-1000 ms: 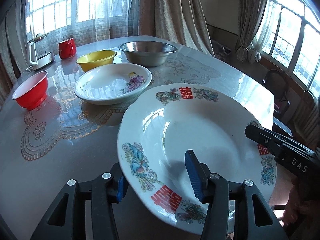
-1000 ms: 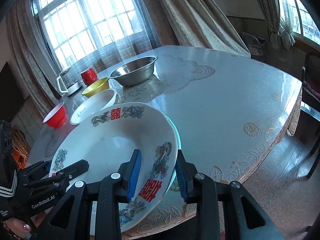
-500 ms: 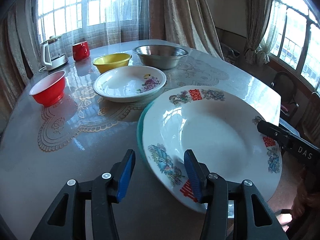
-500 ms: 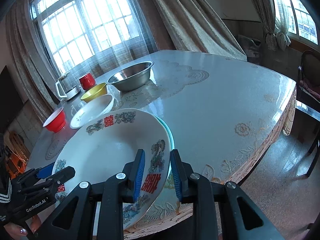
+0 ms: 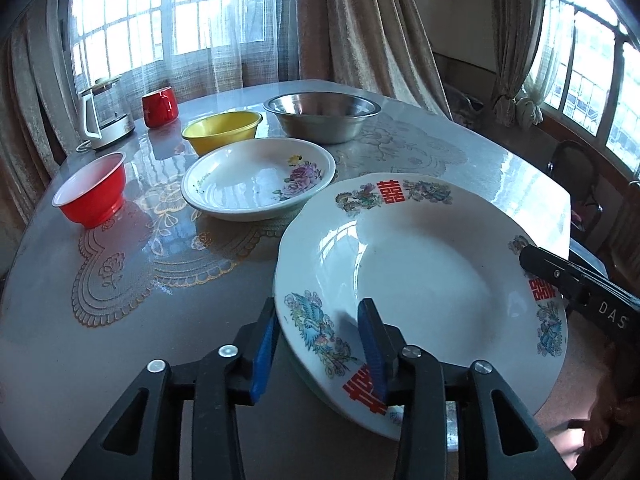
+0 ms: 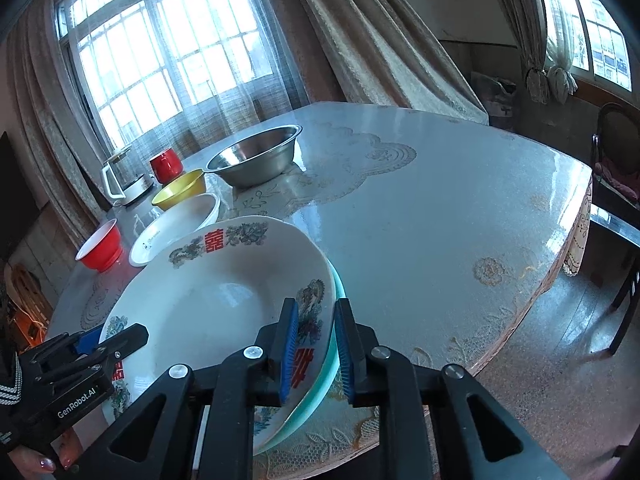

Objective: Organize plates and bowls
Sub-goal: 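Open the right gripper and move it to the white floral plate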

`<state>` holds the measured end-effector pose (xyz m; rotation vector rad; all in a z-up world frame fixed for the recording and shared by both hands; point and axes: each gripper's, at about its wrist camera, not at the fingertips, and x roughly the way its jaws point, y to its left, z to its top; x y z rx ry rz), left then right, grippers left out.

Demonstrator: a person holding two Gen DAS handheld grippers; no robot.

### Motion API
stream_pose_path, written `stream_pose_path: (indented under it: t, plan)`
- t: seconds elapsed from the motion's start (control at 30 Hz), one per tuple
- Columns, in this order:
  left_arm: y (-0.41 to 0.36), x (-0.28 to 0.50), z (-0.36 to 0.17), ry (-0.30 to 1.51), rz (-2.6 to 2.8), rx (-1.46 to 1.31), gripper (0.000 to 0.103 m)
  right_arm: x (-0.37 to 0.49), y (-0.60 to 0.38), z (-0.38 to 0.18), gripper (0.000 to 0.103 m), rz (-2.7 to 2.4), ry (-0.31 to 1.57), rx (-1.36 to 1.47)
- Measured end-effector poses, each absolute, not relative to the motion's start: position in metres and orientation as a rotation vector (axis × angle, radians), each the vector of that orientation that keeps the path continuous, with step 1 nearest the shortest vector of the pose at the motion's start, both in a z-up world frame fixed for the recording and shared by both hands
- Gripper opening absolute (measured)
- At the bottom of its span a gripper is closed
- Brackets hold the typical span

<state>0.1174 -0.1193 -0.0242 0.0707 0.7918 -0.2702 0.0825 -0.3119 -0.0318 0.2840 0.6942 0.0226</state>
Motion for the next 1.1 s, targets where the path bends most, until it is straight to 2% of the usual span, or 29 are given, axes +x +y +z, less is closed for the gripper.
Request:
stream_pose_path:
  t: [0.07, 0.3, 0.37, 0.57, 0.8, 0.93, 1.1]
  plan:
    - [-0.115, 0.115, -0.023, 0.788, -0.275, 0.057, 0.065, 0.082, -0.312, -0.032, 0.027, 0.034, 0.697, 0.293]
    - [-0.077, 0.117, -0.01, 0.741, -0.218, -0.055, 0.079, 0.074, -0.315, -0.021, 0.034, 0.019, 0.648, 0.303]
    - [-0.064, 0.123, -0.007, 0.733, -0.188, -0.097, 0.086, 0.075, -0.317, -0.015, 0.035, 0.018, 0.627, 0.314]
    - [-0.032, 0.147, -0.006, 0.764, -0.111, -0.223, 0.093, 0.086, -0.312, -0.004, 0.038, 0.02, 0.636, 0.289]
    - [-0.022, 0.186, -0.012, 0.761, -0.067, -0.219, 0.093, 0.114, -0.288, 0.01, 0.039, 0.033, 0.696, 0.185]
    - [-0.013, 0.209, -0.016, 0.749, -0.068, -0.248, 0.082, 0.134, -0.276, 0.017, 0.039, 0.08, 0.719, 0.2]
    - [-0.007, 0.234, -0.024, 0.775, -0.113, -0.319, 0.081, 0.165, -0.264, 0.021, 0.039, 0.155, 0.775, 0.233]
